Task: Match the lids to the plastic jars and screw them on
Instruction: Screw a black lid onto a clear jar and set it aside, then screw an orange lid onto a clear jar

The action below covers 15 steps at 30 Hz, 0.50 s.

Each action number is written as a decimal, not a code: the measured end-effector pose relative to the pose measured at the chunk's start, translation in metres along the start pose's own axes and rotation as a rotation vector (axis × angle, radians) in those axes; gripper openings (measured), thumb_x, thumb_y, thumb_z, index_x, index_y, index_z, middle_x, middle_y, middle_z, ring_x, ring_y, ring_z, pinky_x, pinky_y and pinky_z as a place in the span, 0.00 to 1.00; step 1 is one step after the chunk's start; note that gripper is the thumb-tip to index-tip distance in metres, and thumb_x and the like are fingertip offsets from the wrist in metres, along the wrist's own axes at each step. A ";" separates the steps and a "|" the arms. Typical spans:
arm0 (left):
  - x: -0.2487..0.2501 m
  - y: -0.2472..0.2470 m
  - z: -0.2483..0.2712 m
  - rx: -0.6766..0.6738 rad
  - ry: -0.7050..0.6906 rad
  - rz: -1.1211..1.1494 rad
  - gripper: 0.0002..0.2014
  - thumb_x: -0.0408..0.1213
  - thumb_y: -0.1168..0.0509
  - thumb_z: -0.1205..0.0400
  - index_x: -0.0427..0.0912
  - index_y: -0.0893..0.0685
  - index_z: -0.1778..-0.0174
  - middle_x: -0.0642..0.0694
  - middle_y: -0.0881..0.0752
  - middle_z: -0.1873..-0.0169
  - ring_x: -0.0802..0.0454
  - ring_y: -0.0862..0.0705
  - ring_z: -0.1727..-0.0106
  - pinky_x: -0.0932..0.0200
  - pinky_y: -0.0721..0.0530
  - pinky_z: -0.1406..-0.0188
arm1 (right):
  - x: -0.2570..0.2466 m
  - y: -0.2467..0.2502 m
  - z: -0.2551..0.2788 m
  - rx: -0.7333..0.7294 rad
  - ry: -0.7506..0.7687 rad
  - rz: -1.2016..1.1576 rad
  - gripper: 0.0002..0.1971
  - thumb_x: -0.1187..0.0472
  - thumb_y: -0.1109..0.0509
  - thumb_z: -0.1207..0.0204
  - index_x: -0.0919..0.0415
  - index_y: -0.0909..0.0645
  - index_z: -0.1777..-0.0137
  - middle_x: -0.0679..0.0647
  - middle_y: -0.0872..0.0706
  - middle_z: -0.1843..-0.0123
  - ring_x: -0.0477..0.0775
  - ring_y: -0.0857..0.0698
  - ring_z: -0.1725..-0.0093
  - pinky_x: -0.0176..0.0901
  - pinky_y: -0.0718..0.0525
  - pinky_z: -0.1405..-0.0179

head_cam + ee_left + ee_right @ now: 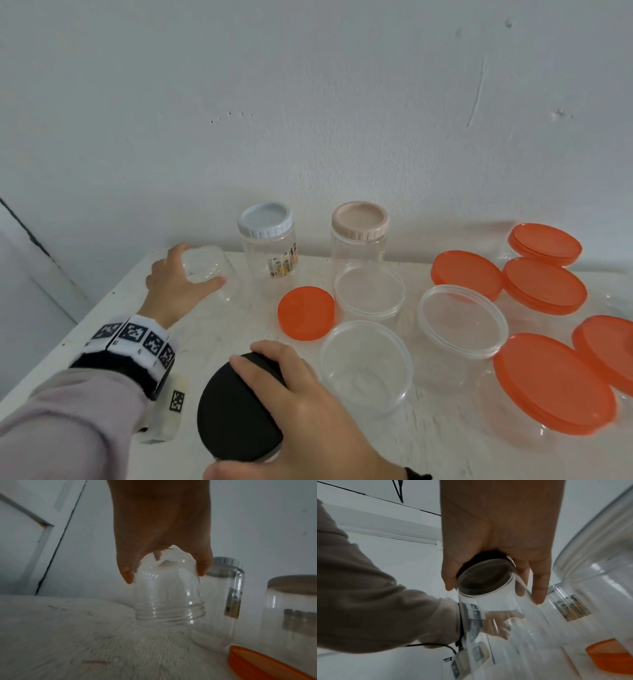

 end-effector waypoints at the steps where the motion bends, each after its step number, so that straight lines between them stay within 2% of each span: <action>1: -0.004 0.003 0.007 -0.012 0.030 0.058 0.50 0.62 0.23 0.37 0.55 0.40 0.22 0.37 0.34 0.25 0.36 0.35 0.25 0.37 0.33 0.27 | 0.000 0.002 0.002 -0.001 -0.005 0.005 0.42 0.36 0.27 0.30 0.37 0.45 0.19 0.31 0.52 0.24 0.42 0.41 0.23 0.45 0.31 0.24; 3: -0.012 0.006 0.021 -0.048 0.095 0.184 0.54 0.66 0.23 0.40 0.59 0.43 0.21 0.39 0.35 0.23 0.39 0.36 0.23 0.38 0.33 0.26 | 0.000 0.006 0.007 -0.016 -0.009 0.006 0.43 0.38 0.26 0.30 0.39 0.46 0.19 0.34 0.52 0.24 0.45 0.39 0.24 0.50 0.31 0.25; 5: -0.016 0.009 0.036 -0.071 0.147 0.288 0.52 0.68 0.26 0.39 0.61 0.43 0.21 0.40 0.35 0.22 0.39 0.33 0.24 0.39 0.31 0.28 | -0.001 0.013 0.016 -0.028 -0.012 -0.013 0.43 0.41 0.25 0.29 0.40 0.46 0.19 0.34 0.50 0.23 0.45 0.39 0.24 0.51 0.29 0.25; 8: -0.018 0.015 0.060 -0.071 0.193 0.388 0.50 0.70 0.31 0.39 0.61 0.41 0.22 0.41 0.31 0.24 0.38 0.24 0.33 0.38 0.27 0.32 | -0.001 0.028 0.034 -0.001 -0.029 -0.067 0.42 0.44 0.23 0.31 0.40 0.43 0.20 0.32 0.47 0.24 0.42 0.35 0.25 0.48 0.27 0.27; 11: -0.015 0.017 0.086 -0.109 0.165 0.584 0.50 0.74 0.32 0.41 0.56 0.35 0.24 0.43 0.25 0.32 0.45 0.21 0.42 0.48 0.24 0.40 | 0.002 0.052 0.061 0.036 -0.063 -0.156 0.42 0.47 0.20 0.33 0.42 0.37 0.21 0.28 0.42 0.27 0.32 0.34 0.28 0.37 0.28 0.28; 13: -0.012 0.021 0.106 -0.160 0.165 0.741 0.48 0.77 0.29 0.45 0.56 0.27 0.31 0.44 0.21 0.42 0.49 0.20 0.48 0.53 0.24 0.46 | 0.005 0.077 0.085 0.100 -0.075 -0.216 0.41 0.47 0.19 0.35 0.43 0.33 0.23 0.27 0.38 0.29 0.32 0.33 0.28 0.29 0.30 0.31; 14: -0.016 0.020 0.113 -0.181 0.198 0.804 0.46 0.77 0.29 0.47 0.58 0.24 0.34 0.44 0.19 0.46 0.49 0.19 0.48 0.52 0.24 0.45 | 0.008 0.092 0.099 0.145 -0.082 -0.237 0.40 0.47 0.18 0.36 0.42 0.31 0.24 0.28 0.35 0.30 0.34 0.32 0.27 0.27 0.30 0.33; 15: -0.021 0.016 0.119 -0.203 0.252 0.857 0.43 0.75 0.29 0.44 0.58 0.23 0.35 0.42 0.16 0.48 0.47 0.17 0.49 0.49 0.24 0.42 | 0.011 0.107 0.115 0.196 -0.092 -0.246 0.39 0.45 0.19 0.38 0.40 0.30 0.25 0.30 0.33 0.30 0.36 0.30 0.27 0.26 0.30 0.34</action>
Point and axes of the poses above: each hand's wrist, its own z-axis away from the middle knuckle, its own y-axis out of the back of the hand, x = y × z, the point moved 7 cm from there along -z, towards the middle knuckle
